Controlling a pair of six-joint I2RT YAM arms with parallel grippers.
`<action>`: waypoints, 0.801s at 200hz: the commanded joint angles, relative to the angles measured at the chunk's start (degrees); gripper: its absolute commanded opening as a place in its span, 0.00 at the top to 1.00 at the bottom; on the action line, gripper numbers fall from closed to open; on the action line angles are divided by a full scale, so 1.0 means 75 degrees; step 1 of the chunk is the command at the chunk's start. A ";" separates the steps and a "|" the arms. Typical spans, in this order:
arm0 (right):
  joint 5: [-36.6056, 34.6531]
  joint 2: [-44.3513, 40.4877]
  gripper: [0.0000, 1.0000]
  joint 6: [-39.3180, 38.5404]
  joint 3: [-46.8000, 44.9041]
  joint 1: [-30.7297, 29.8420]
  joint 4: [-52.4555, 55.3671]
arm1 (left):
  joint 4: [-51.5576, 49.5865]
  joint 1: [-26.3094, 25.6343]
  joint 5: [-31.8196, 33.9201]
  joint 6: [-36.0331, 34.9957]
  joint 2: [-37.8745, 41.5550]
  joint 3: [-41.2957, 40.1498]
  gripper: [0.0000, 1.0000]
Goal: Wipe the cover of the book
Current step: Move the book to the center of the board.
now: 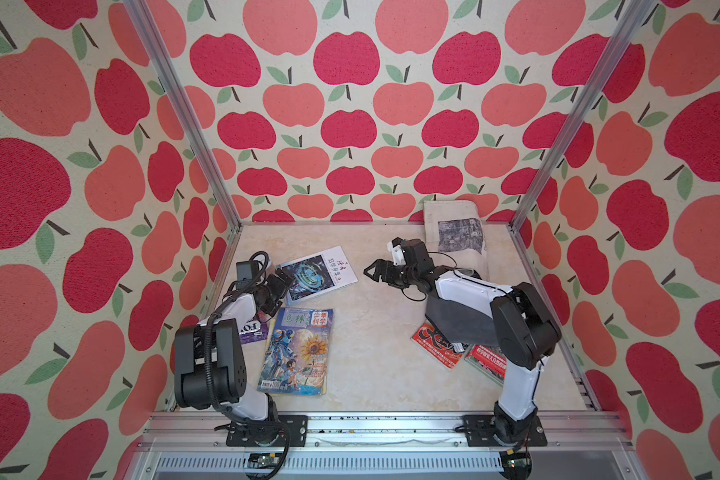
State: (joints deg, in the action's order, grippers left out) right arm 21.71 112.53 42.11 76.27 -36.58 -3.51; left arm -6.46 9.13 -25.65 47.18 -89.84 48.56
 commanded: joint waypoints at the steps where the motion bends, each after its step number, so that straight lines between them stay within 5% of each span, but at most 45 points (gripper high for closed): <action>1: 0.1481 0.0882 0.14 -0.0456 0.0849 -0.0191 0.0259 | 0.0156 -0.0027 0.0287 -0.0388 -0.0378 0.0410 0.01; 107: 0.1370 0.3198 0.16 -0.0665 0.3265 0.0116 0.0564 | 0.0660 -0.0182 0.0048 -0.0531 -0.1823 0.0868 0.01; 160: 0.1422 0.3942 0.17 -0.0531 0.4443 0.0287 0.1075 | 0.0097 -0.1047 0.0076 -0.1002 -0.2111 0.1510 0.01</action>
State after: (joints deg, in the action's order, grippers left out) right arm 31.59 140.99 39.16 107.35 -35.14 0.80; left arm -1.52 4.93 -24.47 42.50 -103.66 57.71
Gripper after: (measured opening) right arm 0.834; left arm 0.993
